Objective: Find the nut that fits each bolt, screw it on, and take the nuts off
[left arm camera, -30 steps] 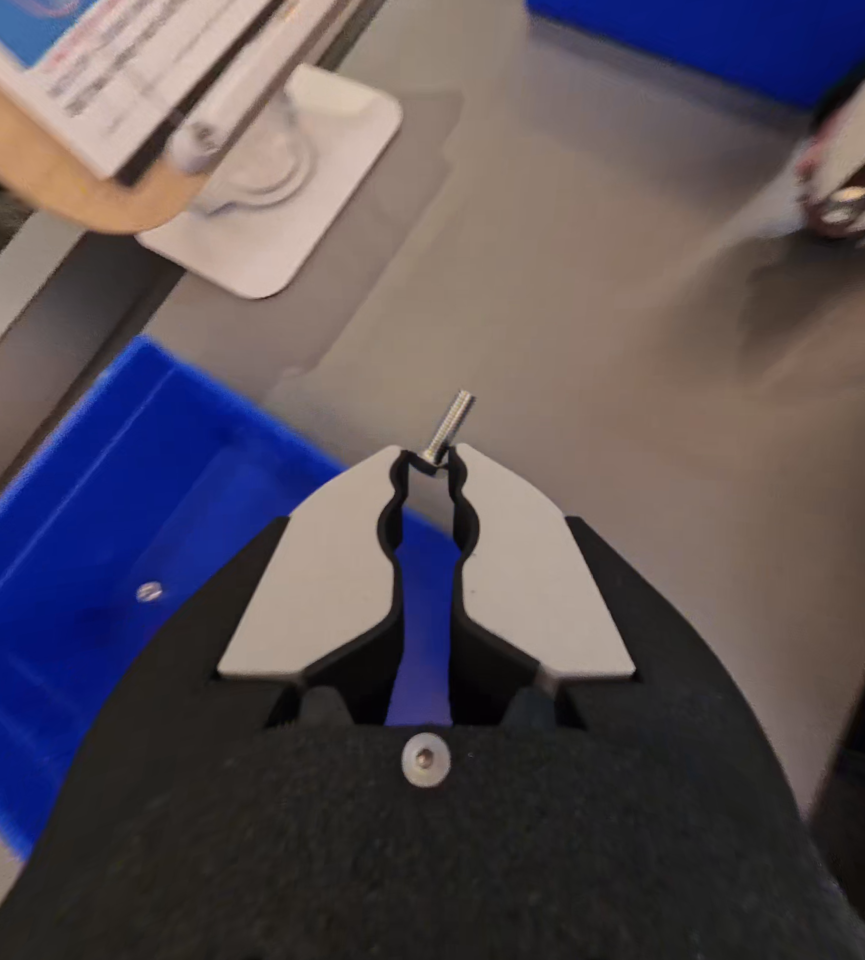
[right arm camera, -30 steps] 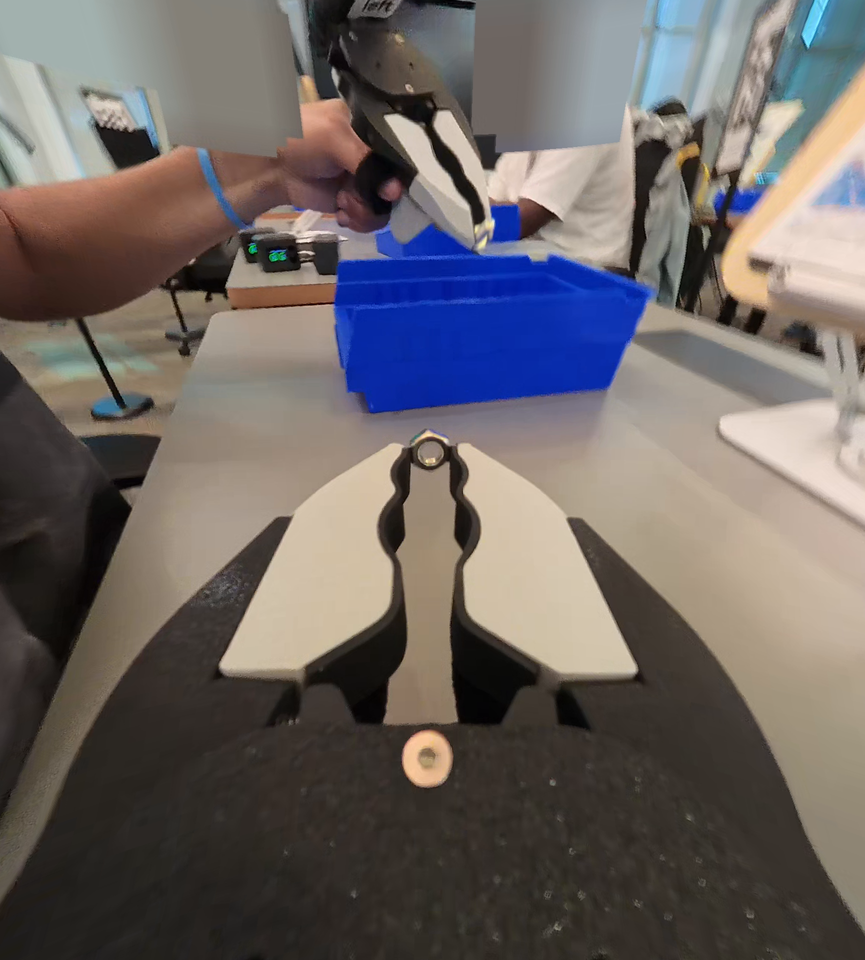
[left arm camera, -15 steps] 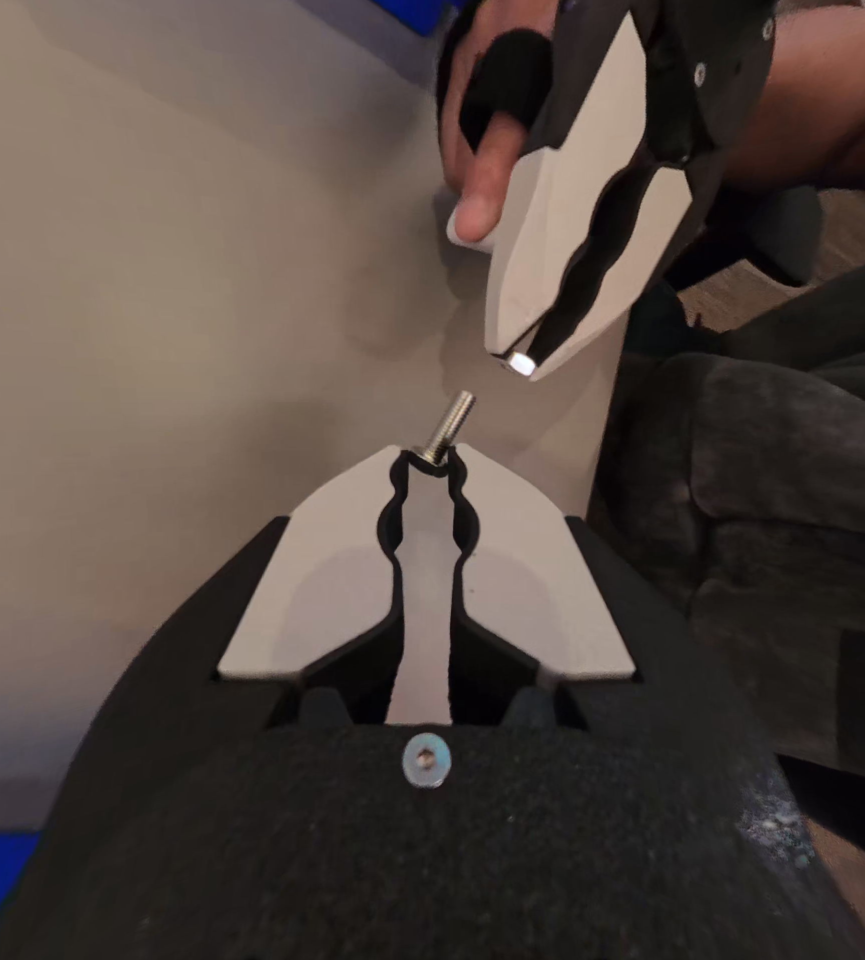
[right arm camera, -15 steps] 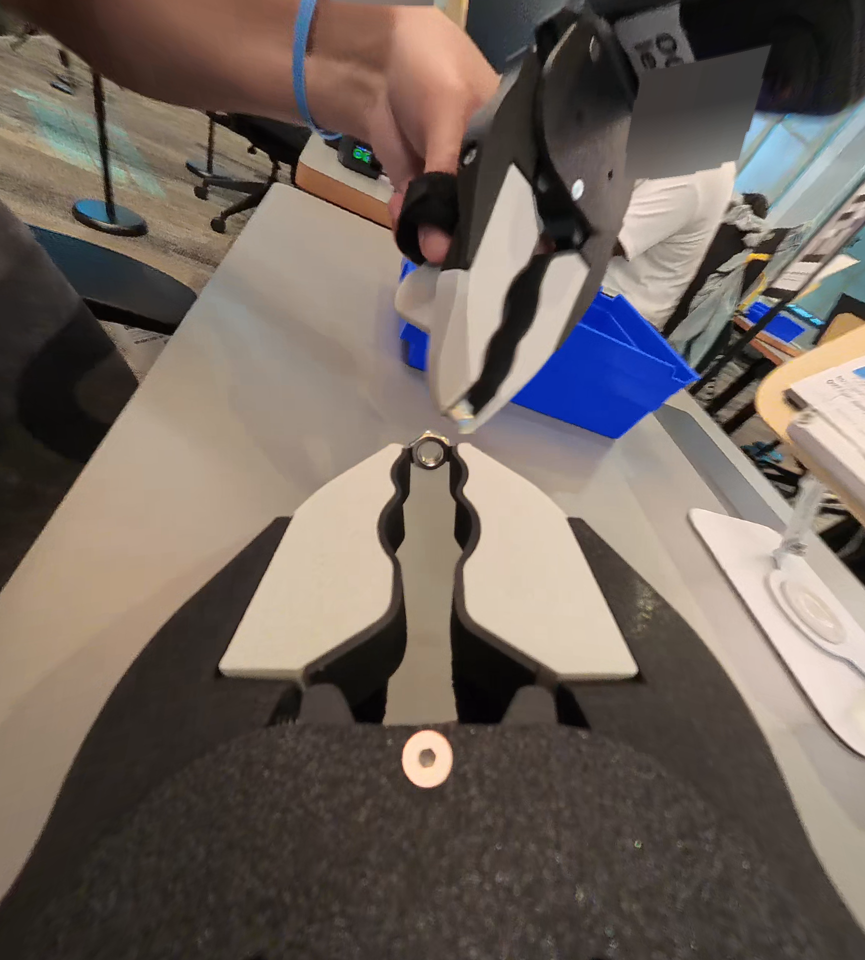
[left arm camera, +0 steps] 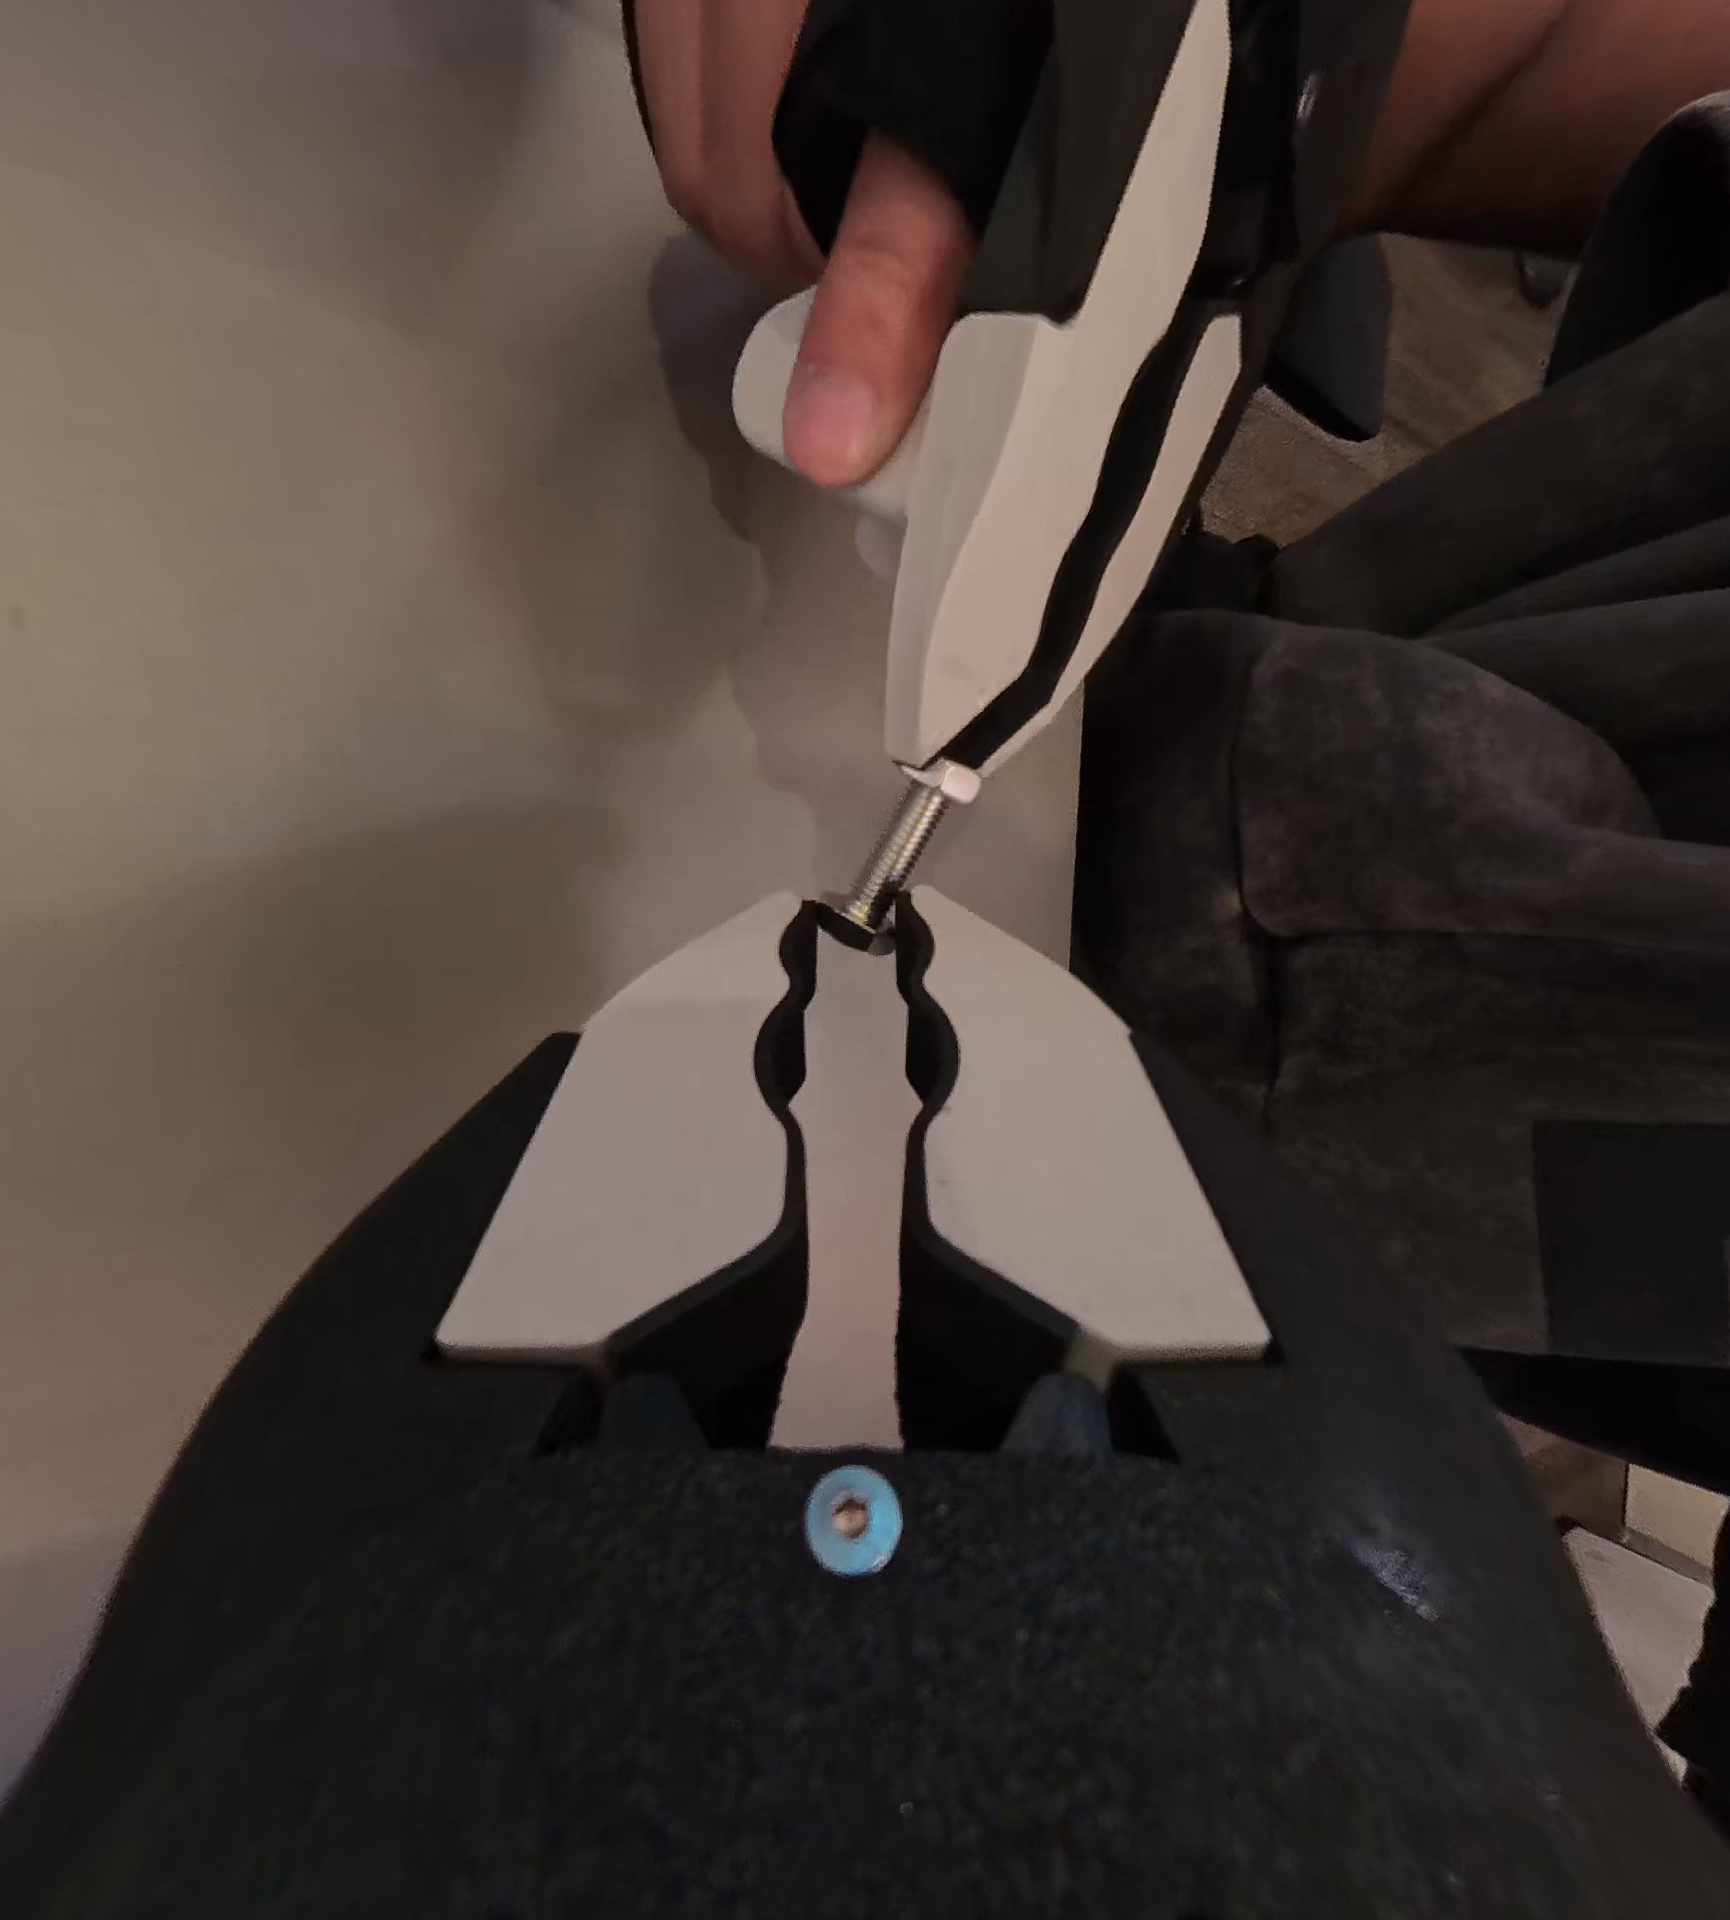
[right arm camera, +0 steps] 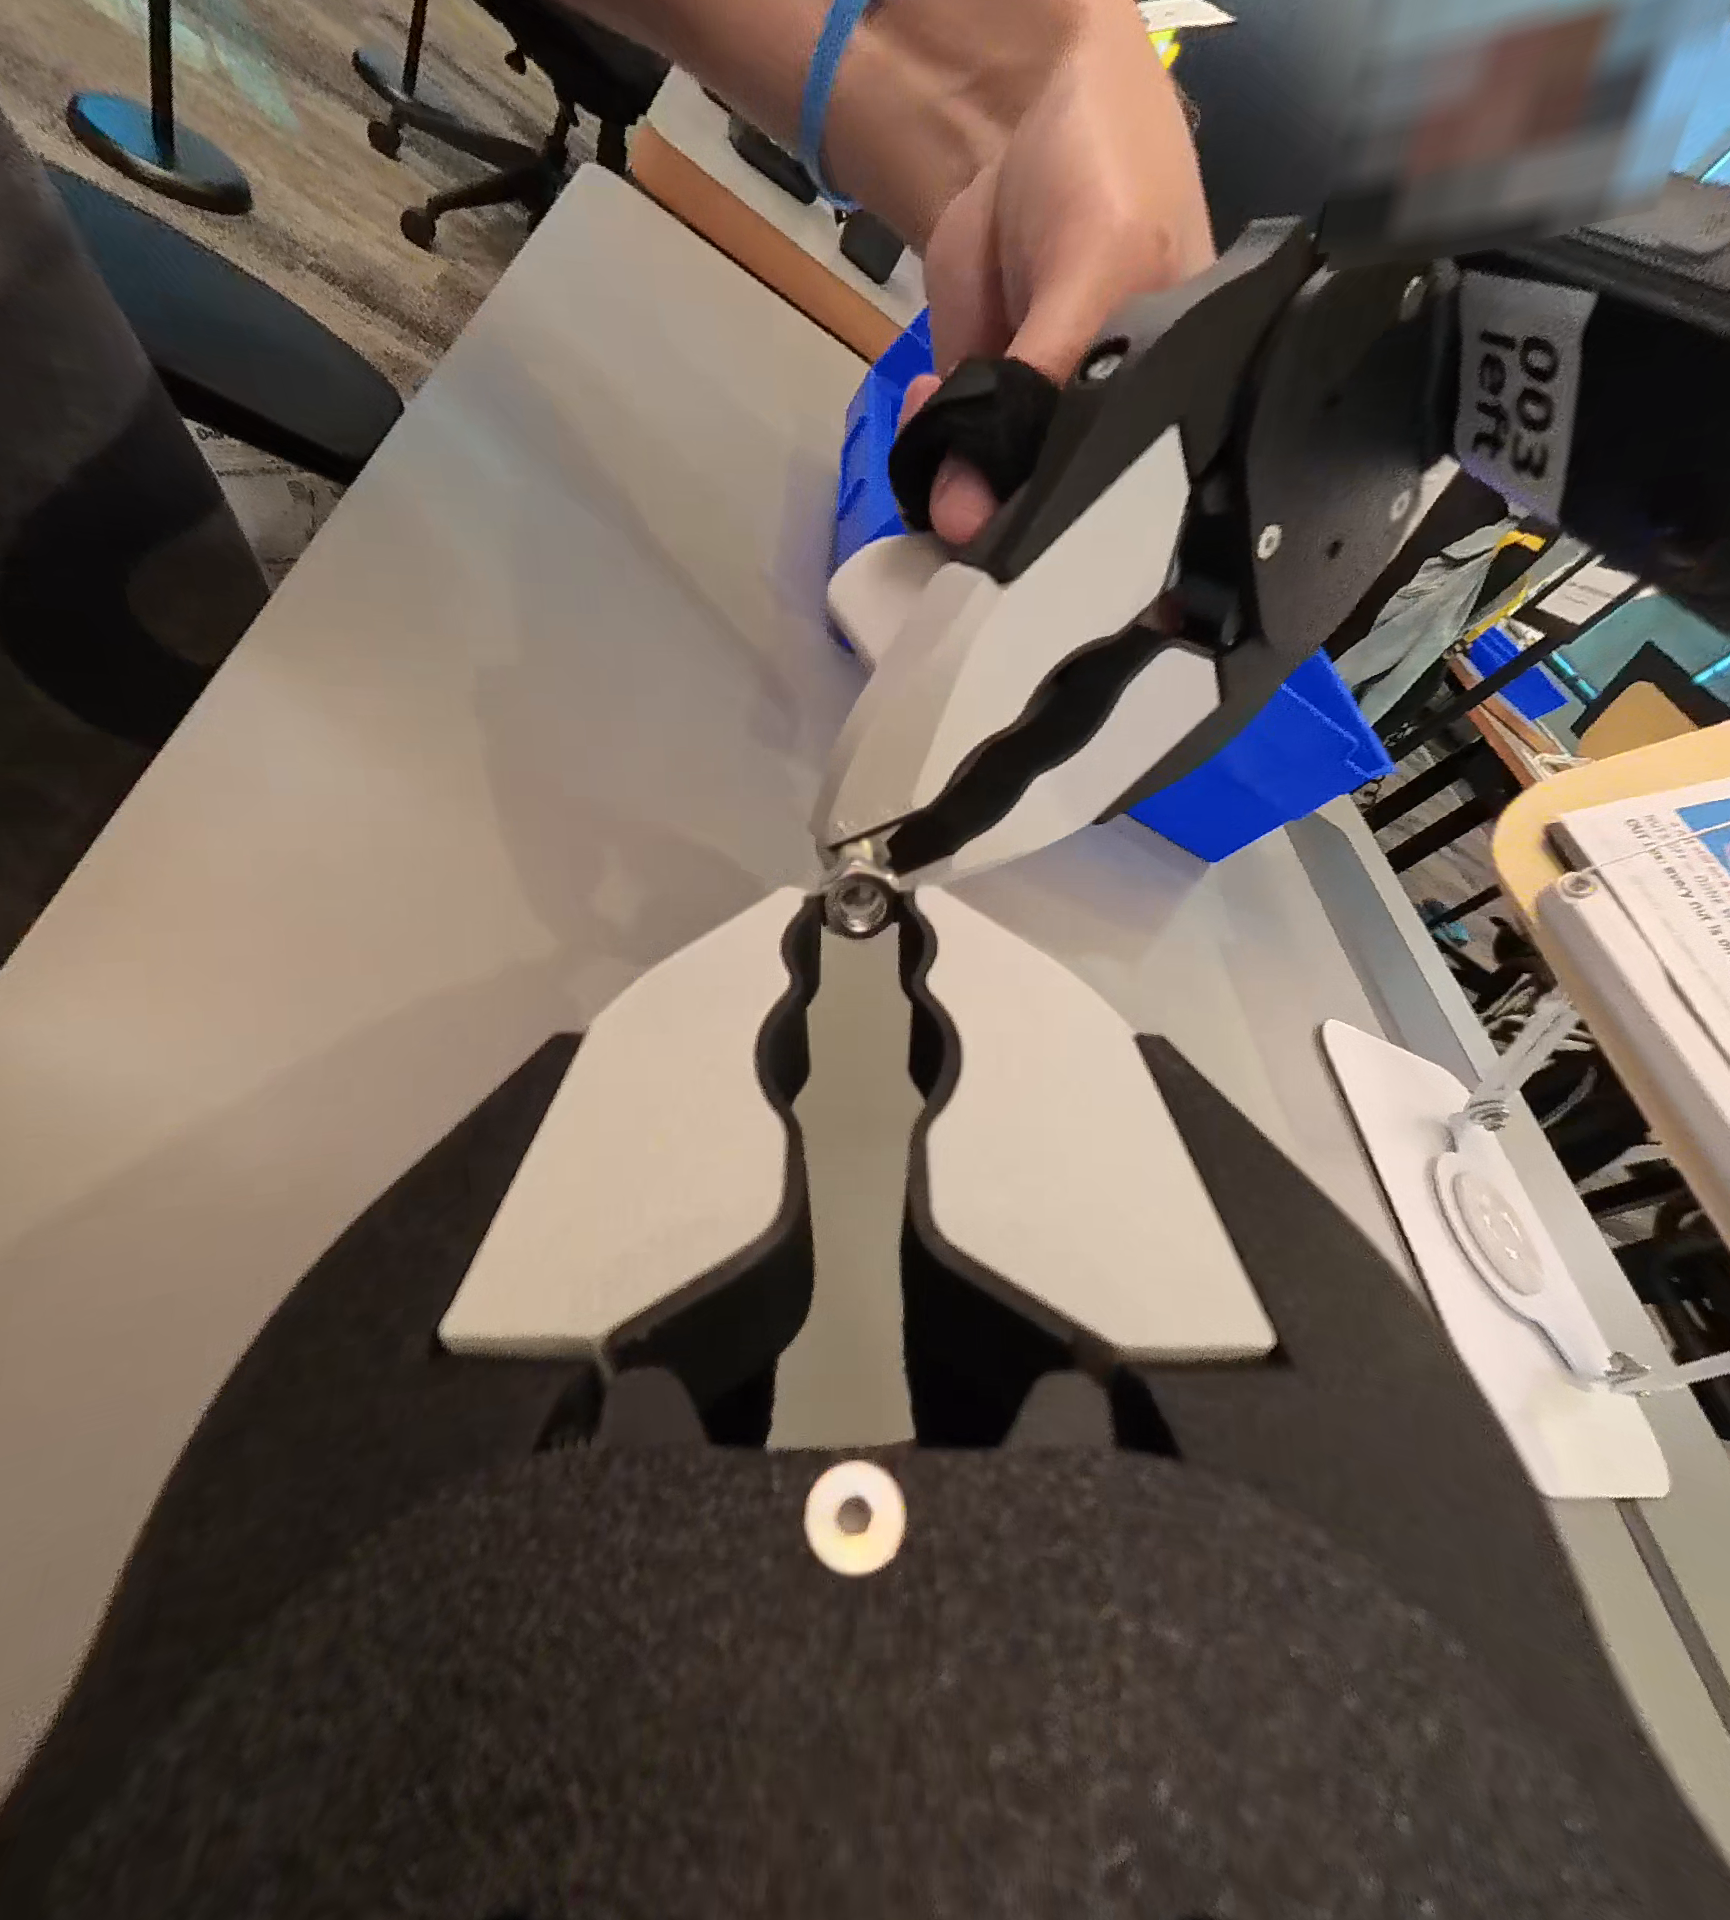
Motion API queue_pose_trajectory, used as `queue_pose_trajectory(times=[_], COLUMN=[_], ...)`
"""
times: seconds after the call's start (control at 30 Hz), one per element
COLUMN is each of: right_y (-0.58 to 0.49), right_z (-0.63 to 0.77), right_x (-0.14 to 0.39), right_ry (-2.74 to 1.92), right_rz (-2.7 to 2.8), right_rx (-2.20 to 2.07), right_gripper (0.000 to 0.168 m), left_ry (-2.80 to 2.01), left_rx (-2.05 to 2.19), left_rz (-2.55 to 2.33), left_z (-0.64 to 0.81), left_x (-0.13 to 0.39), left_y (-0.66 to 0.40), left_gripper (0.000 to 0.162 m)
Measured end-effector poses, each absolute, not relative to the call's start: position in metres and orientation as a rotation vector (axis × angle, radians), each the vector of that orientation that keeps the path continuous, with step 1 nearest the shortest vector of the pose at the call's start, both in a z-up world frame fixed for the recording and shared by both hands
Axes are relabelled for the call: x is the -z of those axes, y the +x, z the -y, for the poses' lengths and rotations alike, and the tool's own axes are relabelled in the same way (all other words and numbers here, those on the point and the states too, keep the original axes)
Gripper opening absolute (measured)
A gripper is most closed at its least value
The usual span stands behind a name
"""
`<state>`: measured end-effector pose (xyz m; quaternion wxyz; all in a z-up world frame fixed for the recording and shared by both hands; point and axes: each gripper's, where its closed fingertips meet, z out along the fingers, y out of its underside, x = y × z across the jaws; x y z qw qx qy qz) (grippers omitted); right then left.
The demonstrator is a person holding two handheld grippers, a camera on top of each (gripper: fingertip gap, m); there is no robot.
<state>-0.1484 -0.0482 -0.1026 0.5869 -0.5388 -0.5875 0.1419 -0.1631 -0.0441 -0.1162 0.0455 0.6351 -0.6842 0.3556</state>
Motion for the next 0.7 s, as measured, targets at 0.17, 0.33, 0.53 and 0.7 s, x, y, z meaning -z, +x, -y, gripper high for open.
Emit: queue_pose_trajectory(times=[0.17, 0.33, 0.53, 0.7], right_y=[-0.154, -0.153, -0.147, -0.147], right_z=[0.054, 0.051, 0.034, 0.024], right_x=[0.103, 0.102, 0.1, 0.101], right_ry=[-1.218, -1.249, -1.479, -1.67], right_rz=[1.397, 1.361, 1.146, 0.939], right_rx=[-0.309, -0.318, -0.506, -0.716], right_gripper=[0.014, 0.014, 0.014, 0.014], left_ry=[1.891, 1.903, 2.108, 2.329], left_rx=[-1.093, -1.176, -1.085, -0.856], left_rz=[2.087, 2.017, 2.215, 2.459], left_z=[0.05, 0.047, 0.028, 0.014], left_x=[0.118, 0.117, 0.115, 0.114], left_y=[-0.166, -0.165, -0.159, -0.158], left_gripper=[0.014, 0.014, 0.014, 0.013])
